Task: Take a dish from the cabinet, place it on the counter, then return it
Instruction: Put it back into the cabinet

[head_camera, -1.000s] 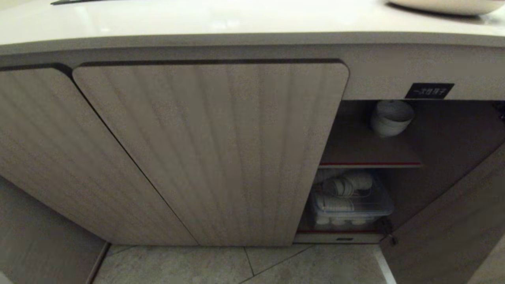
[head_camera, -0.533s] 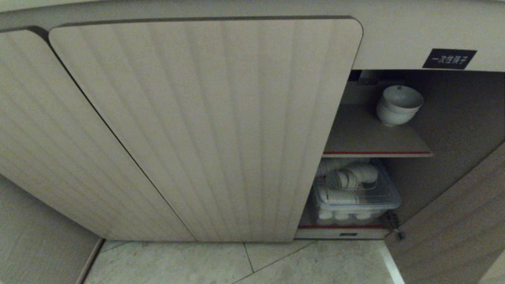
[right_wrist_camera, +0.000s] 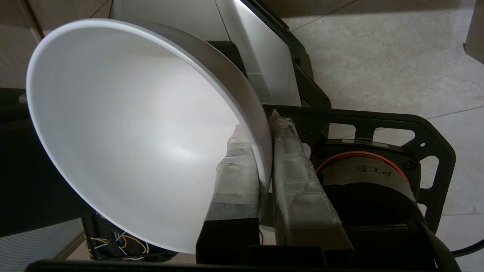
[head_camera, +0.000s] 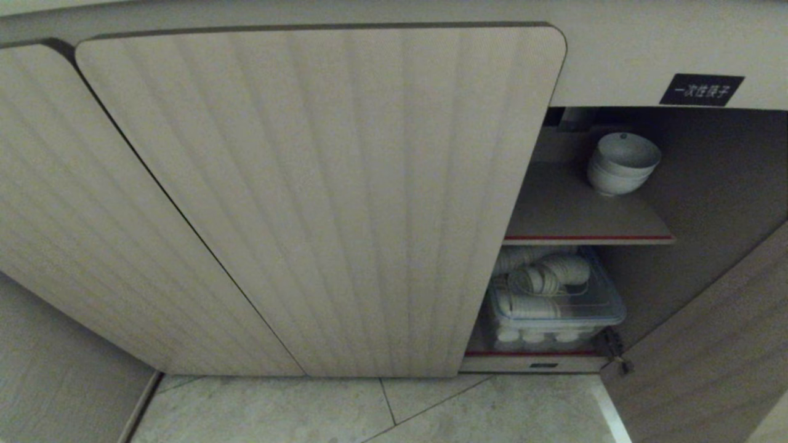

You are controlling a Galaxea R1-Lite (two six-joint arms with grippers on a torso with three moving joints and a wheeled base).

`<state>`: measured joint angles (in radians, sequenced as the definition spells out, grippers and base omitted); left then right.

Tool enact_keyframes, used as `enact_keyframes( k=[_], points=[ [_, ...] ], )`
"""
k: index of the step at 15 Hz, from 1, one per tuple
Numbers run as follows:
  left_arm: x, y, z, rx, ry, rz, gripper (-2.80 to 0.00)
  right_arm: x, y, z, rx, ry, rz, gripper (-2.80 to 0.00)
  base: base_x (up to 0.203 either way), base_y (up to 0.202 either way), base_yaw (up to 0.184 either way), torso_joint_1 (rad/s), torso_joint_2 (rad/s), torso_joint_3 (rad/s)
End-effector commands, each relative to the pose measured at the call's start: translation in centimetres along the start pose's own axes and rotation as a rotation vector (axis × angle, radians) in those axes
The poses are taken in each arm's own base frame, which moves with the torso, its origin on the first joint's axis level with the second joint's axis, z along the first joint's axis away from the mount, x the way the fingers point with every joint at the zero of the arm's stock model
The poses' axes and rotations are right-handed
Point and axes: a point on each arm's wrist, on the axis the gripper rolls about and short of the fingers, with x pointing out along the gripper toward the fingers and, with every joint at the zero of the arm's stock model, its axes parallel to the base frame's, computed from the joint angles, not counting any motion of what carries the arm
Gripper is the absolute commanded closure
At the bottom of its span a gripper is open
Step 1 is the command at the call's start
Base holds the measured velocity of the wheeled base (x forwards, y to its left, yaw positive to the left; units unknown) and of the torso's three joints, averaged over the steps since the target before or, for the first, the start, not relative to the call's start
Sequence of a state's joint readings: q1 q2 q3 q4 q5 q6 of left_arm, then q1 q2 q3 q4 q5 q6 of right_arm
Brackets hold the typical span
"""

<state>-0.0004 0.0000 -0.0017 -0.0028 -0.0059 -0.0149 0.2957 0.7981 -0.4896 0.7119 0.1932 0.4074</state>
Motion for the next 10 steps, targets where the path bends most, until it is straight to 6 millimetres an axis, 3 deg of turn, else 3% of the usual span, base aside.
enact_keyframes(
  k=[1, 10],
  points=[
    [0.00, 0.00, 0.00, 0.000, 0.000, -0.001, 0.00, 0.02, -0.01, -0.04, 0.003, 0.006, -0.001, 0.00, 0.000, 0.000, 0.000, 0.000, 0.00, 0.000],
    [0.00, 0.00, 0.00, 0.000, 0.000, -0.001, 0.00, -0.04, 0.06, 0.11, 0.003, -0.007, 0.003, 0.00, 0.000, 0.000, 0.000, 0.000, 0.00, 0.000]
  ],
)
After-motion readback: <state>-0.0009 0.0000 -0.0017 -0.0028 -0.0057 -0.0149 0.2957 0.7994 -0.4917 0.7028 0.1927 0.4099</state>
